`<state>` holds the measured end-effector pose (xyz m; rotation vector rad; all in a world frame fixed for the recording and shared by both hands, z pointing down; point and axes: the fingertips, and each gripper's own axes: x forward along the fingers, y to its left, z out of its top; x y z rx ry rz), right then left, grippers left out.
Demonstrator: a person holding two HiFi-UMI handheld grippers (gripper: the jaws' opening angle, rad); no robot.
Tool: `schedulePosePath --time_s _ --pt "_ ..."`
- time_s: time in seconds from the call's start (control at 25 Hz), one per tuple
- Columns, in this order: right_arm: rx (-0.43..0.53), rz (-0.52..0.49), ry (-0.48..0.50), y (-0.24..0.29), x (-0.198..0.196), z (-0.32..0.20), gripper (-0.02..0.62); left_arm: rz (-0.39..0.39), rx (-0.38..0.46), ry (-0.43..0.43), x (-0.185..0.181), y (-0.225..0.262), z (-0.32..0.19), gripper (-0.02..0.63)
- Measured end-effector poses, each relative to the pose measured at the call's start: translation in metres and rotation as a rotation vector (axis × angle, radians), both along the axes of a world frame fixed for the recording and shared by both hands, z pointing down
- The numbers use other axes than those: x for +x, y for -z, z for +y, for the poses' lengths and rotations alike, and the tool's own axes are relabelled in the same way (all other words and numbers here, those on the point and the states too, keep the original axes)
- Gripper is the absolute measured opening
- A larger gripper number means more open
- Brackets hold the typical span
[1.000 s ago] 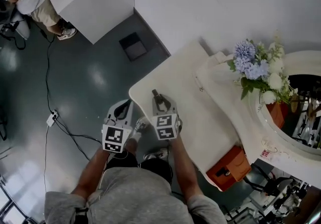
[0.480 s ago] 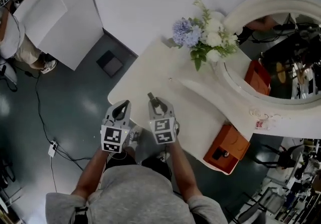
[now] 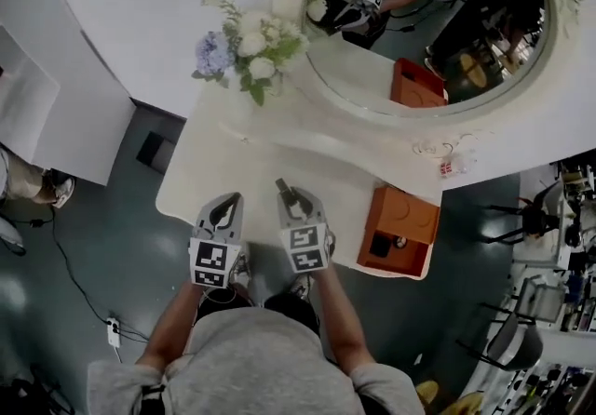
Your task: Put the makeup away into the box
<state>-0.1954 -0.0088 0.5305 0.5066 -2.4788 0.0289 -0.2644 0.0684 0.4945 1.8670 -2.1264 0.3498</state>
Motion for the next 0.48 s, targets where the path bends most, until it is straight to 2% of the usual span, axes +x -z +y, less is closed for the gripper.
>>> schedulePosePath --time_s 0.48 --pt "0.008 0.001 -0.27 0.004 0.152 -0.052 0.105 0.011 0.002 -0.257 0.13 0.001 -0.071 0.0"
